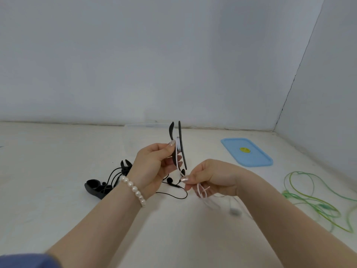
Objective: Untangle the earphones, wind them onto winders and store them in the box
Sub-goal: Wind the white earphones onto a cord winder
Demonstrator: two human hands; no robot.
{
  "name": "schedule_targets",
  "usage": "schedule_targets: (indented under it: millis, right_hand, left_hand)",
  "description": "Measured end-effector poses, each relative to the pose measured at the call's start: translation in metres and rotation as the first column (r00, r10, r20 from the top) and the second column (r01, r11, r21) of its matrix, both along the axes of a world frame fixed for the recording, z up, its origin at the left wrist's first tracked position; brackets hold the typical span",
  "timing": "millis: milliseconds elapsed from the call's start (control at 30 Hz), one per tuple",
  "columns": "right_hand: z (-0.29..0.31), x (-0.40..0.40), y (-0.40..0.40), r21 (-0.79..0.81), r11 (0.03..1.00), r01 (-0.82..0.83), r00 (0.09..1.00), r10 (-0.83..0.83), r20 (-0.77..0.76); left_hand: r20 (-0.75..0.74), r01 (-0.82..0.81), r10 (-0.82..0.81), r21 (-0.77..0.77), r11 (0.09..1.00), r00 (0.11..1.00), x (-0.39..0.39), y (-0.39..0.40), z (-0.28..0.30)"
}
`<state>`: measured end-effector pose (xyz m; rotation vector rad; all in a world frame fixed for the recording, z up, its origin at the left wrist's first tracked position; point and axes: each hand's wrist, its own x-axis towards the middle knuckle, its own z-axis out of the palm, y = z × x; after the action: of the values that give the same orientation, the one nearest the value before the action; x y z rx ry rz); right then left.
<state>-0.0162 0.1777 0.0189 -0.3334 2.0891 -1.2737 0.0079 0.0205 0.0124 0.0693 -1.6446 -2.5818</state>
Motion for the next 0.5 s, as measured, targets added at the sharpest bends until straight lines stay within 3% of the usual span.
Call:
schedule_targets:
  millis: [167,267,367,500]
  right_hand:
    - [0.0,-0.01,0.016,-0.042,0.998,0.053,0.998,-0.051,0.047]
    - [0.0,-0.011,0.017,0.007,0.996,0.094,0.996,-0.094,-0.008]
    - [0.003,-0.015,0.022,0.029,0.975,0.218,0.969,-0.213,-0.123]
    - [0.011,-0.024,0.037,-0.063,0.942,0.328,0.929,-0.334,-0.156]
  left_hand:
    - [-0.017,0.026,-0.026,-0.013,1.0,1.0,0.001,-0.002,0.001]
    - [-0.026,0.119,-0.121,-0.042,0.992,0.992,0.004,0.0,0.001]
    - [-0.009,0.173,-0.181,-0.258,0.951,0.983,0.006,0.002,-0.001]
    - [0.03,0.153,-0.168,-0.585,0.797,0.985,0.003,0.004,-0.007]
